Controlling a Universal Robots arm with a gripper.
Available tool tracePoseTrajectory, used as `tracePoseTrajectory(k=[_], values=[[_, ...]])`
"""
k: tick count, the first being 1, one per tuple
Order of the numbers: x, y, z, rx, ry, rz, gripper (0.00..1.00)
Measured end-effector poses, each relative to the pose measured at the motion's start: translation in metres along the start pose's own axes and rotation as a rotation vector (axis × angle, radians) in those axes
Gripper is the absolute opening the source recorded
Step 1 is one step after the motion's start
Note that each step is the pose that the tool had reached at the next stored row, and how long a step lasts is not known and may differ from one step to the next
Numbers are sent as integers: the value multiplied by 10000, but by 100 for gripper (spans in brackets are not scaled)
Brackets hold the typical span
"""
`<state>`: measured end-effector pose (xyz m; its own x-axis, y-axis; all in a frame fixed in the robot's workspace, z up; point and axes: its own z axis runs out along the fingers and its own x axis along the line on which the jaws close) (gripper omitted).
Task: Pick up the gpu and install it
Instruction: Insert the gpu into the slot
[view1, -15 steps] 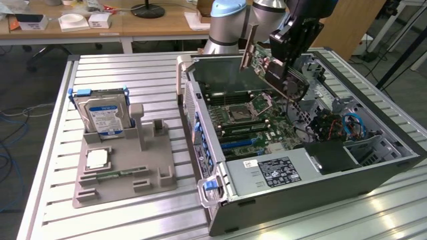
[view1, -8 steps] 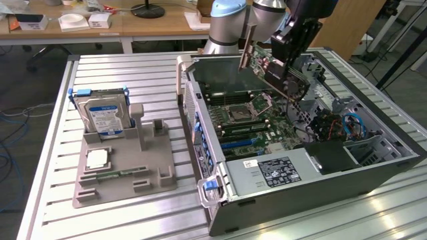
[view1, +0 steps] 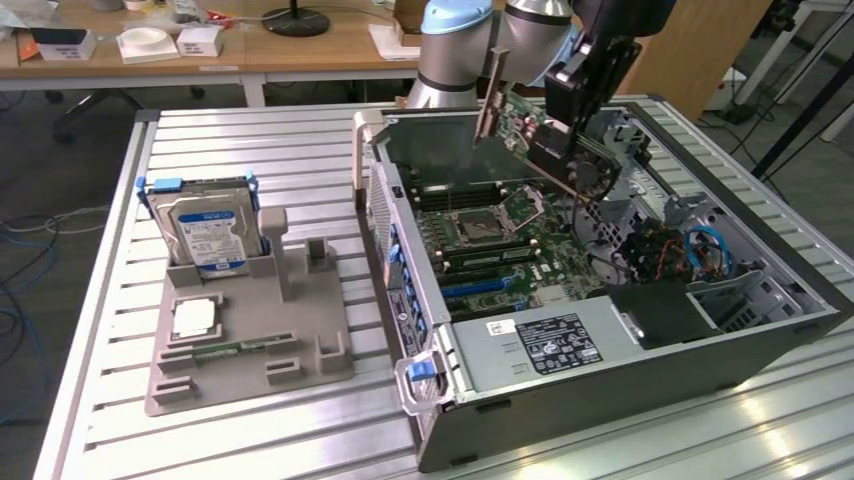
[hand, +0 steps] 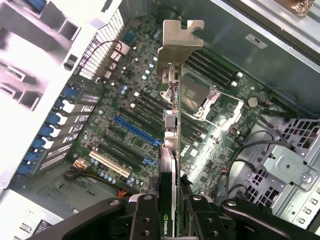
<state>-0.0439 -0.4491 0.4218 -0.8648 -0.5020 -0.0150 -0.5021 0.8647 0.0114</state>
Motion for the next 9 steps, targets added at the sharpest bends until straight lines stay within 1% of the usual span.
tracePoseTrajectory(k=[9], values=[[0,0,0,-10,7,-646,26]])
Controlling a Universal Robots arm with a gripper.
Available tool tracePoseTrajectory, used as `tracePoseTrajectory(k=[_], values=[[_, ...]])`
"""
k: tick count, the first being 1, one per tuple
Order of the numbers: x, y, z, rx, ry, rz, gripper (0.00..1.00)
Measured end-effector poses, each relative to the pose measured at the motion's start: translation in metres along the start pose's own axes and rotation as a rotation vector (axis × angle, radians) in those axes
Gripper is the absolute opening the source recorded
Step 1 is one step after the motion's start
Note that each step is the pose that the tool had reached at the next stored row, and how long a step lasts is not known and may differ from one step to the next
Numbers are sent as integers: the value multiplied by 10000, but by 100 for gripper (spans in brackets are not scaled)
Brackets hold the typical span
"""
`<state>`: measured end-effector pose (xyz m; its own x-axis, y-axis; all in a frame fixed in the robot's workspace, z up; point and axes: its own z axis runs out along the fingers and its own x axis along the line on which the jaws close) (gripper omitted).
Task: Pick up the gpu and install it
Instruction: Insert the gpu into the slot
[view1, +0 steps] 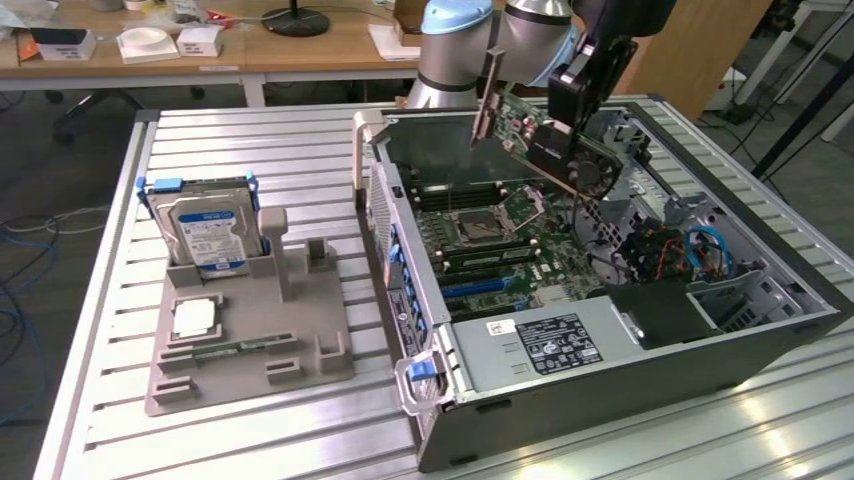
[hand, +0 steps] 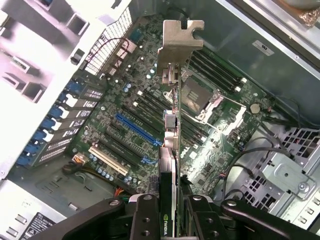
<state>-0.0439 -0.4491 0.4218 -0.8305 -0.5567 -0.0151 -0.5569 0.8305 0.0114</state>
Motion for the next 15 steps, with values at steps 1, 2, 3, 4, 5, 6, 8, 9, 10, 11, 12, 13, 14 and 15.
tracePoseTrajectory(k=[1,2,3,4,5,6,8,9,10,11,12,13,14,15], values=[[0,0,0,-1,1,-77,26],[0,0,0,-2,2,-147,26],[0,0,0,-3,2,-219,26],[0,0,0,-4,3,-291,26],[0,0,0,-5,5,-360,26],[0,0,0,-6,6,-434,26],[0,0,0,-9,7,-585,26],[0,0,0,-9,8,-657,26],[0,0,0,-10,9,-727,26],[0,0,0,-12,9,-799,26],[0,0,0,-13,10,-870,26],[0,0,0,-14,11,-946,26],[0,0,0,-15,13,-1017,26],[0,0,0,-16,13,-1090,26]])
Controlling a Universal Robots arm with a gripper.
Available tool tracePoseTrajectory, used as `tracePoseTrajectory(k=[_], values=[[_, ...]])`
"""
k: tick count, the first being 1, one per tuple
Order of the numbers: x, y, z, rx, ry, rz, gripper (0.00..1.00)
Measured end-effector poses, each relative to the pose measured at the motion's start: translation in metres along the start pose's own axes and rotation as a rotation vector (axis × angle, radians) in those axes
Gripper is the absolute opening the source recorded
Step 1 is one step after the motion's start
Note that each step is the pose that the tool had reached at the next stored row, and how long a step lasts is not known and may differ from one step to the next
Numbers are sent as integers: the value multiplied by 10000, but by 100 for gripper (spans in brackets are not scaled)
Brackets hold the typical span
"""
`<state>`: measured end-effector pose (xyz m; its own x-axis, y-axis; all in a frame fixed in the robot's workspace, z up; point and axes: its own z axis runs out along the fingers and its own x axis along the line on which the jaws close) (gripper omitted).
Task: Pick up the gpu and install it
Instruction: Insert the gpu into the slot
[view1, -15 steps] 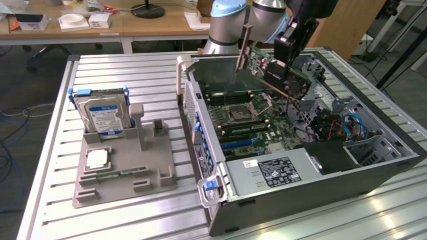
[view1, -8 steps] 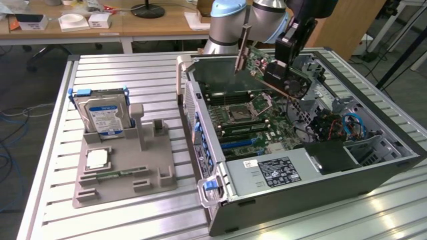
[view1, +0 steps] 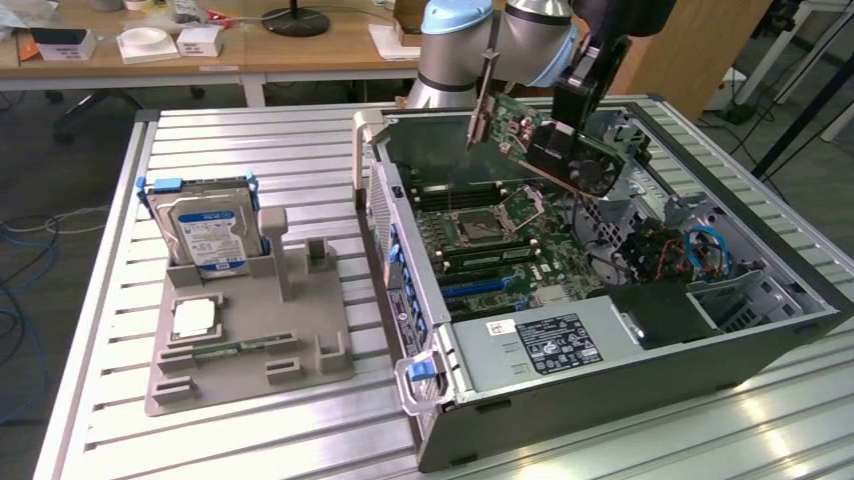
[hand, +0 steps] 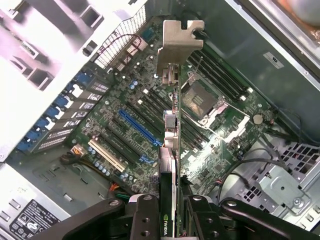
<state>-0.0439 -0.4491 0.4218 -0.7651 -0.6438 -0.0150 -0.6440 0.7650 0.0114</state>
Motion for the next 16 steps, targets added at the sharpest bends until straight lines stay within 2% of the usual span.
tracePoseTrajectory(k=[16], values=[[0,0,0,-18,14,-1190,26]])
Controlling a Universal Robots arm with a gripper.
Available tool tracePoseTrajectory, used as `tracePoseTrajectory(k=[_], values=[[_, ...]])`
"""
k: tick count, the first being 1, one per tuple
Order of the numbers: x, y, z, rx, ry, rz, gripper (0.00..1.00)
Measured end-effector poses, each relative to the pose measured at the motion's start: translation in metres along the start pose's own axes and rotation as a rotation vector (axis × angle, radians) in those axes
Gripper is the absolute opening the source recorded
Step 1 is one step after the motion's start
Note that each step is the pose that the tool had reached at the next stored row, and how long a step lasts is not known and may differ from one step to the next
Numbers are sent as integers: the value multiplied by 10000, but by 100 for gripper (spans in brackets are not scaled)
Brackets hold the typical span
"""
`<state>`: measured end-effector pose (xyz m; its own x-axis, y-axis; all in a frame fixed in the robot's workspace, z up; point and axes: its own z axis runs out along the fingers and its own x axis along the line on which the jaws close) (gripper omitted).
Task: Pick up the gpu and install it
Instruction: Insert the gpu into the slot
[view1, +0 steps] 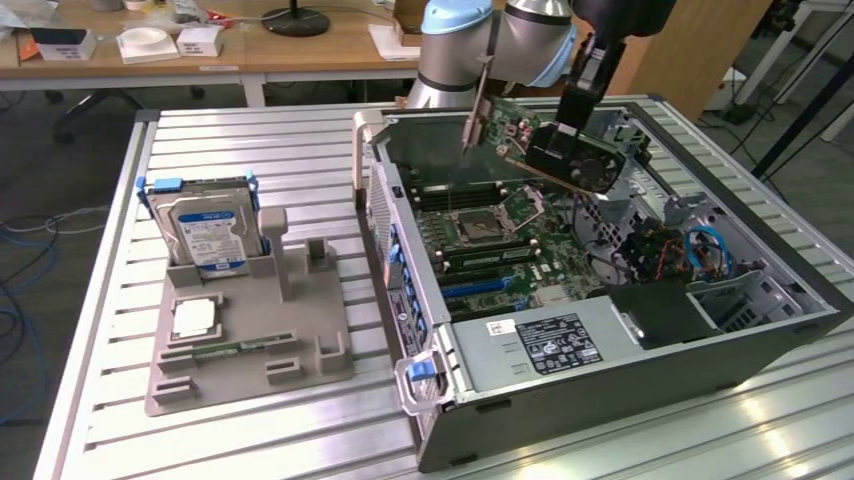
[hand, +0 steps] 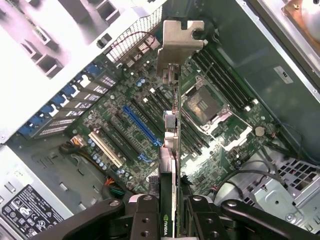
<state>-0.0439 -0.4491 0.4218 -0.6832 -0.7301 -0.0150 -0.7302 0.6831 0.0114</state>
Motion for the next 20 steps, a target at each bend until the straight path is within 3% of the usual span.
tracePoseTrajectory(k=[20], values=[[0,0,0,-23,16,-1478,26]])
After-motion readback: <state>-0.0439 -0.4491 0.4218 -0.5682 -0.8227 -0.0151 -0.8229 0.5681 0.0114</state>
